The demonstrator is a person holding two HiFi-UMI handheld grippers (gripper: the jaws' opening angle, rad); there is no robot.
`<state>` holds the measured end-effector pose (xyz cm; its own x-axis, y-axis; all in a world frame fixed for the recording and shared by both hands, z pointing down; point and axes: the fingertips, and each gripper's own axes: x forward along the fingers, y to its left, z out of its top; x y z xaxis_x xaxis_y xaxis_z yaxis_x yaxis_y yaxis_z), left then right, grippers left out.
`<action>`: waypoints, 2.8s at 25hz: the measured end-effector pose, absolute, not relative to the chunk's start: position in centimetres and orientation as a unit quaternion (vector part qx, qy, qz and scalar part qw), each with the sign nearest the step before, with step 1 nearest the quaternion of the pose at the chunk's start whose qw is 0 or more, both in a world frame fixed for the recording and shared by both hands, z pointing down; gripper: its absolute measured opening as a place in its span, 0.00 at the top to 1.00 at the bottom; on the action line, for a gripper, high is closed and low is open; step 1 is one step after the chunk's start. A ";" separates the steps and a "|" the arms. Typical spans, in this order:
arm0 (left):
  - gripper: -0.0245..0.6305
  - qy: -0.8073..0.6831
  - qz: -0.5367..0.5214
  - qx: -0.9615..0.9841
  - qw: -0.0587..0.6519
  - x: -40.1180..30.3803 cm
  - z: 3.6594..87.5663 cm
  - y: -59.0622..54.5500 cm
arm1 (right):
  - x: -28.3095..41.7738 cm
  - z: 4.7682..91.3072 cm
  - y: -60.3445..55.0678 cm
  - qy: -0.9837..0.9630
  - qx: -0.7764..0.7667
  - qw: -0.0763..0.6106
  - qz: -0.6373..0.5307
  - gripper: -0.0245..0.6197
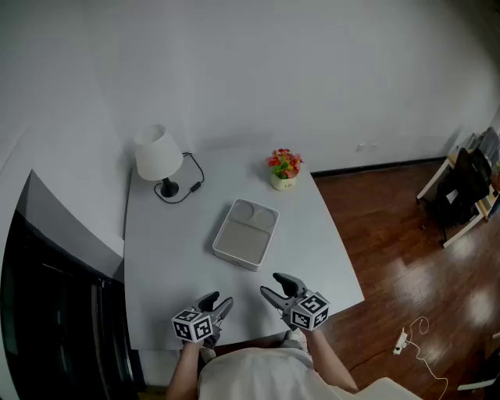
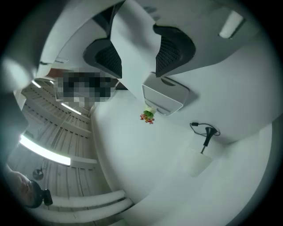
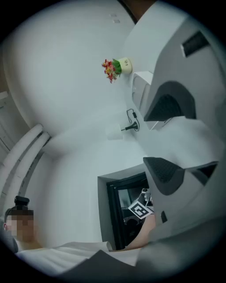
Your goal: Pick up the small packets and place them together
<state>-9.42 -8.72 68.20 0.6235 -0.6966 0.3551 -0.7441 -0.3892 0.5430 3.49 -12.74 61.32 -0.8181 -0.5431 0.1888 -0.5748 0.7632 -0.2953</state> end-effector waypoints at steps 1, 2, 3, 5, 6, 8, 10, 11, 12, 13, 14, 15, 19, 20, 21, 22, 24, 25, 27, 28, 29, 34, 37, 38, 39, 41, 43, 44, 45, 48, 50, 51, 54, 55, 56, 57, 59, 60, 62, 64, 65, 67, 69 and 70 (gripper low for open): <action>0.61 -0.432 0.028 0.828 0.357 -9.4 68.7 -8.8 | 3.6 61.7 -12.7 -0.937 0.299 0.049 0.173 0.57; 0.61 -0.432 0.019 0.822 0.371 -9.3 69.1 -9.0 | 3.8 62.0 -12.7 -0.937 0.299 0.052 0.175 0.57; 0.61 -0.432 0.007 0.814 0.388 -9.4 69.5 -9.3 | 3.9 62.3 -12.7 -0.936 0.301 0.055 0.176 0.57; 0.61 -0.432 -0.034 0.791 0.431 -9.5 70.3 -10.1 | 4.3 62.7 -12.7 -0.934 0.305 0.058 0.179 0.57; 0.61 -0.431 -0.061 0.777 0.456 -9.6 70.6 -10.7 | 4.5 62.9 -12.7 -0.932 0.308 0.059 0.181 0.57; 0.61 -0.427 -0.118 0.744 0.500 -9.7 71.4 -11.8 | 5.1 63.2 -12.5 -0.929 0.313 0.061 0.187 0.57; 0.61 -0.421 -0.171 0.708 0.541 -9.8 72.6 -12.8 | 5.5 63.5 -12.2 -0.927 0.315 0.064 0.191 0.57; 0.61 -0.417 -0.197 0.688 0.560 -9.7 73.0 -13.2 | 5.7 63.7 -12.0 -0.926 0.317 0.066 0.194 0.57; 0.61 -0.413 -0.221 0.670 0.576 -9.6 73.2 -13.7 | 5.9 63.9 -11.8 -0.925 0.319 0.067 0.197 0.57; 0.61 -0.410 -0.239 0.655 0.589 -9.4 73.2 -14.2 | 6.1 64.2 -11.6 -0.923 0.322 0.068 0.202 0.57; 0.61 -0.409 -0.251 0.644 0.596 -9.3 73.3 -14.9 | 6.3 64.4 -11.4 -0.920 0.325 0.069 0.207 0.57; 0.61 -0.408 -0.261 0.638 0.599 -9.3 73.3 -15.6 | 6.6 64.6 -11.2 -0.918 0.327 0.070 0.211 0.57; 0.61 -0.409 -0.307 0.606 0.609 -9.2 73.9 -18.9 | 7.7 65.2 -10.9 -0.913 0.336 0.081 0.217 0.57; 0.61 -0.413 -0.315 0.599 0.609 -9.4 74.2 -19.5 | 8.0 65.4 -10.7 -0.912 0.339 0.084 0.217 0.57; 0.61 -0.418 -0.319 0.594 0.609 -9.6 74.6 -20.1 | 8.3 65.5 -10.6 -0.910 0.342 0.088 0.217 0.57; 0.61 -0.423 -0.320 0.589 0.609 -9.8 75.2 -20.6 | 8.6 65.5 -10.4 -0.909 0.346 0.091 0.216 0.57; 0.61 -0.426 -0.325 0.582 0.611 -9.8 75.9 -21.6 | 9.4 65.5 -10.4 -0.905 0.354 0.095 0.215 0.57; 0.55 -0.426 -0.330 0.578 0.613 -9.7 76.1 -22.0 | 9.8 65.5 -10.4 -0.904 0.357 0.097 0.215 0.57; 0.47 -0.432 -0.335 0.570 0.614 -9.7 76.6 -22.7 | 10.5 65.6 -10.5 -0.900 0.364 0.100 0.216 0.57; 0.43 -0.434 -0.338 0.566 0.614 -9.6 76.8 -23.0 | 10.8 65.6 -10.5 -0.898 0.368 0.102 0.217 0.57; 0.41 -0.432 -0.343 0.563 0.615 -9.5 77.0 -23.3 | 11.1 65.7 -10.4 -0.897 0.370 0.103 0.219 0.57; 0.40 -0.409 -0.382 0.550 0.620 -8.8 76.4 -25.5 | 11.6 65.8 -10.4 -0.895 0.374 0.106 0.220 0.57; 0.41 -0.412 -0.393 0.531 0.627 -8.8 76.8 -26.7 | 11.3 65.8 -10.2 -0.896 0.369 0.106 0.221 0.57; 0.43 -0.420 -0.388 0.525 0.631 -8.8 77.2 -26.8 | 11.3 65.8 -10.2 -0.897 0.368 0.105 0.222 0.57; 0.49 -0.427 -0.382 0.520 0.633 -8.8 77.6 -26.8 | 11.2 65.7 -10.2 -0.897 0.368 0.103 0.222 0.57; 0.56 -0.435 -0.374 0.516 0.636 -8.6 77.9 -26.6 | 11.3 65.6 -10.2 -0.897 0.370 0.100 0.221 0.57; 0.57 -0.433 -0.371 0.516 0.639 -8.5 77.8 -26.5 | 11.2 65.7 -10.0 -0.897 0.368 0.103 0.220 0.57; 0.58 -0.430 -0.369 0.517 0.642 -8.4 77.7 -26.4 | 11.1 65.8 -9.8 -0.898 0.366 0.105 0.220 0.57; 0.59 -0.429 -0.364 0.518 0.644 -8.4 77.8 -26.3 | 10.9 65.9 -9.7 -0.899 0.364 0.106 0.220 0.57; 0.61 -0.434 -0.344 0.526 0.646 -8.3 77.8 -25.9 | 10.3 66.0 -9.4 -0.901 0.358 0.104 0.221 0.57; 0.60 -0.438 -0.336 0.524 0.649 -8.5 77.8 -25.4 | 9.8 65.8 -9.2 -0.903 0.354 0.102 0.219 0.57; 0.60 -0.439 -0.333 0.522 0.650 -8.6 77.8 -25.1 | 9.6 65.7 -9.1 -0.905 0.352 0.102 0.217 0.57; 0.61 -0.437 -0.333 0.523 0.652 -8.8 78.0 -24.4 | 9.2 65.5 -9.0 -0.907 0.349 0.101 0.213 0.57; 0.61 -0.436 -0.334 0.523 0.652 -8.9 78.0 -24.2 | 9.1 65.4 -9.0 -0.907 0.349 0.100 0.212 0.57; 0.61 -0.435 -0.334 0.523 0.653 -8.9 78.1 -24.0 | 9.1 65.4 -8.9 -0.908 0.349 0.100 0.211 0.57; 0.61 -0.434 -0.334 0.522 0.654 -8.8 78.1 -23.7 | 9.1 65.4 -8.8 -0.908 0.348 0.100 0.211 0.57; 0.61 -0.430 -0.334 0.522 0.657 -8.6 78.0 -23.2 | 9.0 65.3 -8.6 -0.909 0.346 0.101 0.211 0.57; 0.61 -0.429 -0.334 0.522 0.657 -8.6 78.0 -23.1 | 8.8 65.3 -8.5 -0.910 0.343 0.102 0.211 0.57; 0.60 -0.425 -0.337 0.522 0.658 -8.7 77.9 -22.7 | 8.4 65.2 -8.2 -0.911 0.339 0.103 0.209 0.57; 0.62 -0.425 -0.344 0.514 0.661 -9.0 78.0 -21.9 | 8.0 65.0 -8.1 -0.913 0.335 0.103 0.207 0.57; 0.65 -0.428 -0.346 0.508 0.663 -9.3 78.2 -21.4 | 7.8 64.9 -8.0 -0.914 0.333 0.103 0.206 0.57; 0.70 -0.429 -0.352 0.505 0.661 -9.7 78.7 -20.0 | 7.5 64.8 -7.9 -0.917 0.328 0.102 0.204 0.57; 0.70 -0.427 -0.354 0.511 0.657 -9.9 78.9 -18.4 | 7.2 64.9 -7.7 -0.919 0.323 0.104 0.203 0.57; 0.70 -0.425 -0.354 0.514 0.655 -9.9 78.8 -17.5 | 7.1 65.0 -7.5 -0.919 0.320 0.106 0.203 0.57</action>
